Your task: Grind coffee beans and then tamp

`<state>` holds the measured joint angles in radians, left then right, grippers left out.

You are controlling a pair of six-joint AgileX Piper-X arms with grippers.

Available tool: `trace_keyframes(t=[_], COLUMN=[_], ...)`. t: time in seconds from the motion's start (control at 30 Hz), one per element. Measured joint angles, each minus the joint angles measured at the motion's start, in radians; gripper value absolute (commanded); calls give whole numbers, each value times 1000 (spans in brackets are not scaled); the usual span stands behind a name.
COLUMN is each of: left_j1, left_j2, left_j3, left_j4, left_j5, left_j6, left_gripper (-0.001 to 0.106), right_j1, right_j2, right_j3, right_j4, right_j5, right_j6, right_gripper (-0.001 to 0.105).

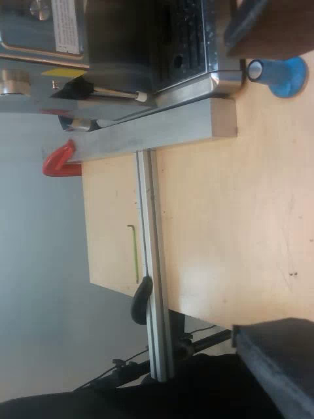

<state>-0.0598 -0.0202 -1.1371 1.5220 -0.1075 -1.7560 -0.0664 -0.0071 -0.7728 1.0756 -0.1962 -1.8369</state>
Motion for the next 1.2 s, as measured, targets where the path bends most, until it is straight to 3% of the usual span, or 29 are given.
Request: trace_keyframes(t=[0.17, 0.3, 0.77, 1.07, 1.2], left_j1=[3, 3, 3, 3, 3], left_j2=[2, 2, 2, 4, 4], left_j3=[-15, 21, 327, 471, 512], left_j4=[23, 12, -336, -409, -409], left_j5=[0, 0, -2, 96, 107], left_j6=[0, 0, -2, -2, -2], left_gripper=[81, 81, 81, 81, 81], right_j1=[0, 0, 0, 0, 0], right_j2=[0, 0, 0, 0, 2], right_j3=[32, 55, 150, 213, 239], right_j4=[-82, -94, -94, -90, -62], right_j5=[-18, -21, -23, -23, -23], right_j6=[15, 28, 34, 34, 34], right_gripper=[62, 62, 62, 62, 62])
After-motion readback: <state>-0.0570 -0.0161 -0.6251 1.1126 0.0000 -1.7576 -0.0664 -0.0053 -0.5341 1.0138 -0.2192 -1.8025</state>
